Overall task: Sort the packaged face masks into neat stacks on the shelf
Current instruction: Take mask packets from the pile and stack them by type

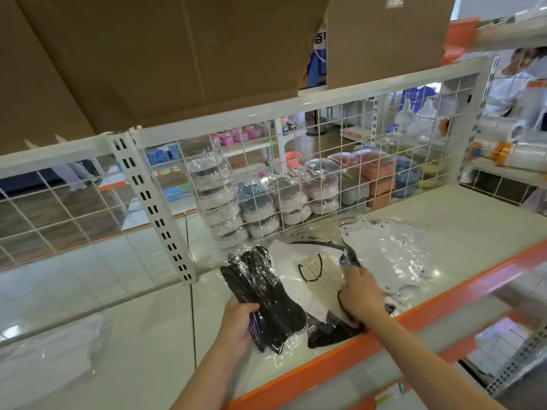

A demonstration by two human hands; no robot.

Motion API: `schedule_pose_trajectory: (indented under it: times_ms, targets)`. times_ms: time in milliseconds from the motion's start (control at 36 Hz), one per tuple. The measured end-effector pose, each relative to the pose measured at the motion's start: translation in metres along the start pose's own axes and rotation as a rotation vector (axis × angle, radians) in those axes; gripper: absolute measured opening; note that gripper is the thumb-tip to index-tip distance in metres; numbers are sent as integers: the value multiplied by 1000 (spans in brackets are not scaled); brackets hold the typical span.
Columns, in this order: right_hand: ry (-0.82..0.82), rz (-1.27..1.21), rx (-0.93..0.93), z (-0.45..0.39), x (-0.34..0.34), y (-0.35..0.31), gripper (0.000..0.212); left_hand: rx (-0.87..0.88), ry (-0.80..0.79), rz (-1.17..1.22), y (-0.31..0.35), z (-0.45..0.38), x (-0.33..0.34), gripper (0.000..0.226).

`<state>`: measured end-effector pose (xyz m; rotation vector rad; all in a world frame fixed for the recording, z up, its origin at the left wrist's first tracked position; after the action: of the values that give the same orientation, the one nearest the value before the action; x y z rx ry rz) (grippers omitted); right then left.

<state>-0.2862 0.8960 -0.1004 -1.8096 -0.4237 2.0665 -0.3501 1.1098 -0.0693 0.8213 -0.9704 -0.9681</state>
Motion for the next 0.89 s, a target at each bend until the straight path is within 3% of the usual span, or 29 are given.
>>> schedule_pose_trajectory:
  times_ms: [194,417,472,611,722,778,889]
  targets:
    - [-55,129,68,-15,-5,26,49,-50,-5,-65,-4,0,2,36]
    - [60,72,46,-30,-14,40,40,-60,-30,-112,-8,8,6,33]
    - [32,33,63,-36,-16,42,50,-65,-26,-111,-9,8,5,34]
    - [-111,8,2,-47,-22,38,101,-75,-3,-130,-11,8,2,36]
    - [-221,-14,11,-52,-25,33,115,-78,0,-134,-11,10,1,35]
    - [-235,-66,33,-53,-26,31,106,-73,0,-139,-10,11,0,34]
    - [-85,-224,22,-52,-25,28,35,-70,5,-152,-9,12,-3,34]
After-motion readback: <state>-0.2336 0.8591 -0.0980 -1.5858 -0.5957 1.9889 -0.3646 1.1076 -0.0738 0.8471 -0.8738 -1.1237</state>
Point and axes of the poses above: each hand's wrist, its own z-axis away from the middle knuckle, its own x-axis out of the palm, y = z × x, the point moved 1 cm from there along -z, towards the middle knuckle, and after that the axes turned 7 degrees about -y, right-handed, at the moved point
